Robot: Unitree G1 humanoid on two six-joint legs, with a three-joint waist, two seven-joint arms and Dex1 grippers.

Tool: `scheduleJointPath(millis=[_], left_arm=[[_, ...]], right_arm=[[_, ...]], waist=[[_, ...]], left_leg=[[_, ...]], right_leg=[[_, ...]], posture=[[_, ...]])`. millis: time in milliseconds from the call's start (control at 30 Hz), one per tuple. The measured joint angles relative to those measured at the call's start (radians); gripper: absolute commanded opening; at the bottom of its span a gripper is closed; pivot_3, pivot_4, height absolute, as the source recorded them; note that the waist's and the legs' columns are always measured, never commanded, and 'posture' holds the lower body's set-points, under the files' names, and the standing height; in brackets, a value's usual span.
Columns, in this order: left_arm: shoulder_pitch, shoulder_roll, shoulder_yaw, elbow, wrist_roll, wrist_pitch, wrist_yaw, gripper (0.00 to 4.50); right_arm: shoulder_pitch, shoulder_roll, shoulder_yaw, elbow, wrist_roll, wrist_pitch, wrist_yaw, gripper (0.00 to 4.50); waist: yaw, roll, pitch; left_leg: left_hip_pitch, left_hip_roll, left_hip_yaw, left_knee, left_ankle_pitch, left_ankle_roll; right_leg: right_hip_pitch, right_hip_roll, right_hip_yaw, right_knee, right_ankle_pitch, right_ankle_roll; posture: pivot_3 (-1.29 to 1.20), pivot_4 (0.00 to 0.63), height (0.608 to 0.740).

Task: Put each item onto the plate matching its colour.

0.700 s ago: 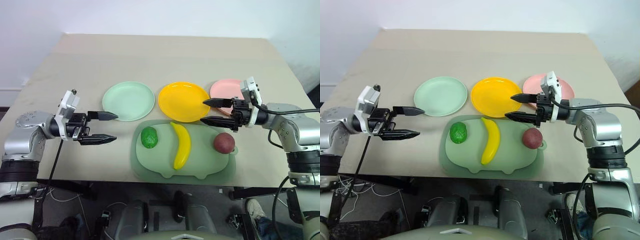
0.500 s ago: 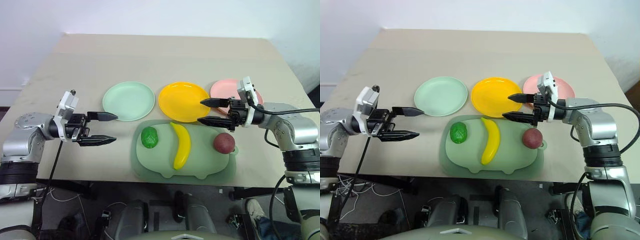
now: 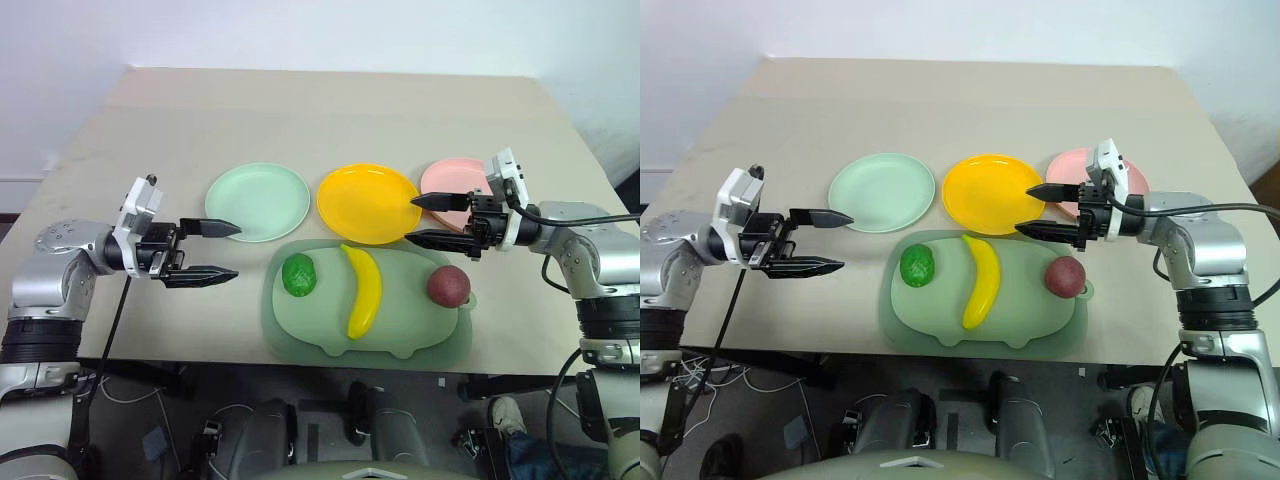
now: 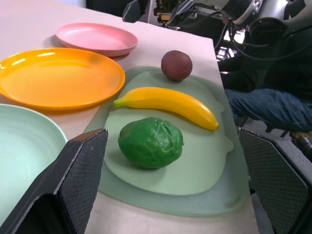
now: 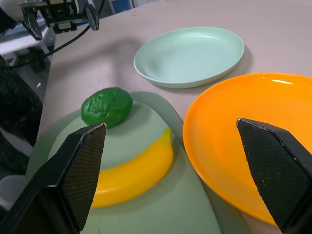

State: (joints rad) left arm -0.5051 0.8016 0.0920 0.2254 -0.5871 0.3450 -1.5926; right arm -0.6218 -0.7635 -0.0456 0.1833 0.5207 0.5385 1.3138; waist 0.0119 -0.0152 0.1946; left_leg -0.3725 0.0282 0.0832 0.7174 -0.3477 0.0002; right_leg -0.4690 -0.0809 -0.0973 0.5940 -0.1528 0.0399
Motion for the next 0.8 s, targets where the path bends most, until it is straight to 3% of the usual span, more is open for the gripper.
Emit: scheduleJointPath(millis=[333, 733, 800], left_arm=[[-0.02, -0.003, -0.007, 0.01, 0.01, -0.001, -0.016, 4.47], [-0.039, -0.015, -0.021, 0.031, 0.011, -0.006, -0.017, 4.47], [-0.04, -0.015, -0.021, 0.031, 0.011, -0.006, -0.017, 4.5]], right_arm=[[0.13, -0.117, 0.068, -0.027, -0.096, -0.077, 0.091, 4.5], [0.152, -0.15, 0.175, 0.009, -0.269, -0.225, 0.117, 4.5], [0.151, -0.146, 0.182, 0.026, -0.276, -0.231, 0.116, 4.02]], waist=[[0.0, 0.0, 0.0], [0.0, 0.0, 0.0], [-0.001, 0.0, 0.0]], left_leg=[[0.0, 0.0, 0.0, 0.0, 0.0, 0.0], [0.0, 0.0, 0.0, 0.0, 0.0, 0.0], [0.0, 0.0, 0.001, 0.001, 0.0, 0.0]], right_leg=[[0.0, 0.0, 0.0, 0.0, 0.0, 0.0], [0.0, 0.0, 0.0, 0.0, 0.0, 0.0], [0.0, 0.0, 0.0, 0.0, 0.0, 0.0]], posture=[[0.0, 0.15, 0.74], [0.0, 0.15, 0.74], [0.0, 0.15, 0.74]])
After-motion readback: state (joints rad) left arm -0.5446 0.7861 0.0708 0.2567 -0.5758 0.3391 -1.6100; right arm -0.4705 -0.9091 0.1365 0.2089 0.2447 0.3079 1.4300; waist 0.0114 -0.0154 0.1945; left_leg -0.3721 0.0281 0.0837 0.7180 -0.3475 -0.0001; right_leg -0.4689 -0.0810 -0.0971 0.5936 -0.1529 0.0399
